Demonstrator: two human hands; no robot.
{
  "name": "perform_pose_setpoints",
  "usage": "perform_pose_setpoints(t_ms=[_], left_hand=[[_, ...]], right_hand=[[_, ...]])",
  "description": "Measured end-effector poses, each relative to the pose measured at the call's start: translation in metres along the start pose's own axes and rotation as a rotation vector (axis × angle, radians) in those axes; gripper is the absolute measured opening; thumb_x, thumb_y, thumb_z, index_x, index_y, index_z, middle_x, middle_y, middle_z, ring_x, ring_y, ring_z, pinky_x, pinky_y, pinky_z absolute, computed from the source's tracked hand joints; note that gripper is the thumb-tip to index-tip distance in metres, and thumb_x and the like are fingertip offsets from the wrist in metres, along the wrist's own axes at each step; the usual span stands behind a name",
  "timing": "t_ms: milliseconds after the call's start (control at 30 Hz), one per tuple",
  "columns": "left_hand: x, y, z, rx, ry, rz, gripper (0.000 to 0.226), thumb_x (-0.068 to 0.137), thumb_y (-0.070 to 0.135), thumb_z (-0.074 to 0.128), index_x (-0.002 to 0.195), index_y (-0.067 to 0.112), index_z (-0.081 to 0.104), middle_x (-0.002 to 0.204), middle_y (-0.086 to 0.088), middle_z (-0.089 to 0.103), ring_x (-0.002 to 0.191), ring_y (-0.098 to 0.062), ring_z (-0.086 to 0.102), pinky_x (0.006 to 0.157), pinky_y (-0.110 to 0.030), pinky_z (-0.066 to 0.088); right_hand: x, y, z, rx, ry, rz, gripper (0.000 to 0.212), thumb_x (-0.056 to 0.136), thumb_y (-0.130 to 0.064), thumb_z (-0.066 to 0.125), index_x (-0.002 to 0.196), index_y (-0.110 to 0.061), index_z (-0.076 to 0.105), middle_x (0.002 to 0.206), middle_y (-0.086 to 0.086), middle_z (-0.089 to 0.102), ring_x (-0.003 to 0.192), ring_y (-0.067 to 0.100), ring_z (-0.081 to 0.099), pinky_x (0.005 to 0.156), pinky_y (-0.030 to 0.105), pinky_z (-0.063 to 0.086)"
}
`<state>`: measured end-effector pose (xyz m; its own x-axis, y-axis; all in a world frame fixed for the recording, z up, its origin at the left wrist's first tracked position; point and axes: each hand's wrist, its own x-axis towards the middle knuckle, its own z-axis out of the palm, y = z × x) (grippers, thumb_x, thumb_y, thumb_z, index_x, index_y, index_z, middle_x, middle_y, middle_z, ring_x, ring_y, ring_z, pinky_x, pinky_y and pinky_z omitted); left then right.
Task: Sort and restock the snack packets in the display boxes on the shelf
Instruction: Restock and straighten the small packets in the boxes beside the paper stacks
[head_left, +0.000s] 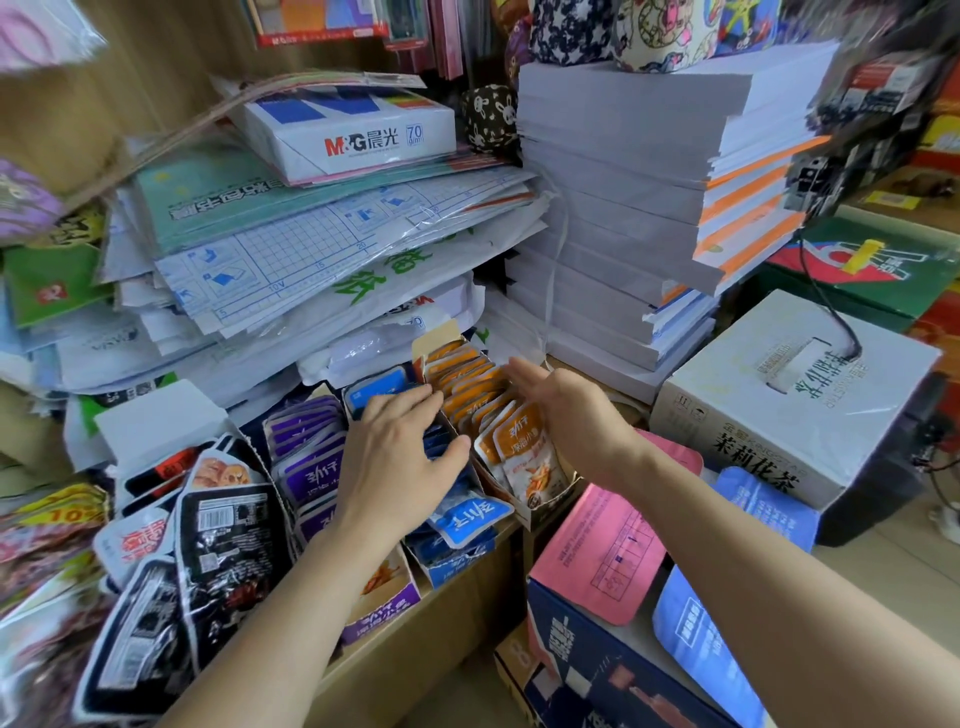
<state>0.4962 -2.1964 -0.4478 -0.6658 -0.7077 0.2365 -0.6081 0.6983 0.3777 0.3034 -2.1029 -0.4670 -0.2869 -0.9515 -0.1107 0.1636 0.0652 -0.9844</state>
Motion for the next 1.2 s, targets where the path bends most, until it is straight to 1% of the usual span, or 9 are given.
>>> perform_pose_setpoints(t_ms=[167,267,433,600,700,800,900,1033,1200], left_hand=[[0.001,-0.001,0.0,0.024,-0.049,-0.004,0.07,0.087,0.057,0.04,0.146,0.023,0.053,0.154,0.007,0.046,0.136,-0.018,0.038,0.111,-0.038,0.035],[0.001,-0.004,0.002,0.051,-0.066,0.008,0.062,0.093,0.056,0.043,0.148,0.028,0.049,0.155,0.006,0.04,0.134,-0.019,0.034,0.108,-0.041,0.039],[0.001,-0.007,0.003,0.079,-0.084,0.034,0.062,0.098,0.052,0.048,0.156,0.037,0.032,0.156,0.008,0.033,0.138,-0.018,0.027,0.111,-0.039,0.033],[-0.003,-0.01,-0.003,-0.027,-0.11,0.059,0.069,0.091,0.06,0.041,0.154,0.029,0.04,0.158,0.012,0.035,0.143,-0.01,0.025,0.117,-0.036,0.026],[-0.005,-0.018,-0.014,-0.18,-0.113,0.098,0.059,0.095,0.047,0.062,0.15,0.034,0.046,0.155,0.018,0.039,0.143,-0.001,0.031,0.117,-0.03,0.027],[-0.011,-0.031,-0.027,-0.268,0.015,0.136,0.045,0.09,0.029,0.074,0.133,0.033,0.064,0.134,0.024,0.057,0.125,0.01,0.048,0.107,-0.02,0.038],[-0.019,-0.04,-0.036,-0.225,0.14,0.155,0.027,0.086,0.018,0.078,0.111,0.028,0.076,0.105,0.021,0.068,0.102,0.001,0.061,0.094,-0.023,0.047],[-0.03,-0.044,-0.041,-0.211,0.117,0.227,0.017,0.08,0.021,0.083,0.095,0.029,0.078,0.084,0.019,0.067,0.086,-0.004,0.063,0.081,-0.028,0.051],[-0.042,-0.038,-0.033,-0.035,-0.021,0.315,0.033,0.076,0.04,0.084,0.105,0.035,0.07,0.096,0.02,0.062,0.092,-0.006,0.055,0.079,-0.027,0.044]], right_hand=[[0.008,0.003,0.006,0.028,-0.033,0.041,0.049,0.093,-0.05,0.051,0.129,-0.02,0.064,0.123,0.007,0.072,0.115,0.023,0.068,0.102,0.039,0.052],[0.007,0.003,0.001,-0.06,-0.03,0.019,0.054,0.095,-0.056,0.042,0.139,-0.027,0.056,0.137,-0.003,0.063,0.12,0.008,0.064,0.099,0.027,0.05],[0.01,-0.001,-0.001,-0.025,0.023,0.02,0.075,0.097,-0.068,0.03,0.158,-0.023,0.031,0.163,-0.006,0.032,0.148,0.015,0.033,0.122,0.046,0.026],[0.011,-0.002,0.007,-0.097,-0.02,0.041,0.078,0.092,-0.072,0.033,0.154,-0.026,0.04,0.159,-0.005,0.041,0.142,0.011,0.042,0.121,0.041,0.027],[0.005,-0.008,0.009,-0.134,0.043,0.018,0.064,0.092,-0.066,0.04,0.146,-0.033,0.049,0.15,-0.007,0.05,0.134,0.01,0.05,0.115,0.037,0.035],[-0.005,-0.022,0.01,-0.259,0.181,-0.111,0.038,0.103,-0.034,0.052,0.14,-0.026,0.056,0.128,-0.01,0.062,0.11,0.0,0.062,0.091,0.018,0.049],[-0.02,-0.032,0.008,-0.505,0.274,-0.309,0.027,0.094,-0.016,0.066,0.12,-0.023,0.07,0.101,-0.007,0.07,0.085,0.002,0.066,0.072,0.018,0.053],[-0.054,-0.032,0.014,-0.897,0.057,-0.389,0.022,0.083,-0.017,0.077,0.102,-0.028,0.075,0.093,-0.014,0.068,0.08,0.008,0.063,0.065,0.016,0.047],[-0.072,-0.003,0.027,-1.173,-0.217,-0.388,0.034,0.082,-0.025,0.081,0.115,-0.027,0.072,0.114,-0.011,0.061,0.103,0.003,0.056,0.087,0.021,0.049]])
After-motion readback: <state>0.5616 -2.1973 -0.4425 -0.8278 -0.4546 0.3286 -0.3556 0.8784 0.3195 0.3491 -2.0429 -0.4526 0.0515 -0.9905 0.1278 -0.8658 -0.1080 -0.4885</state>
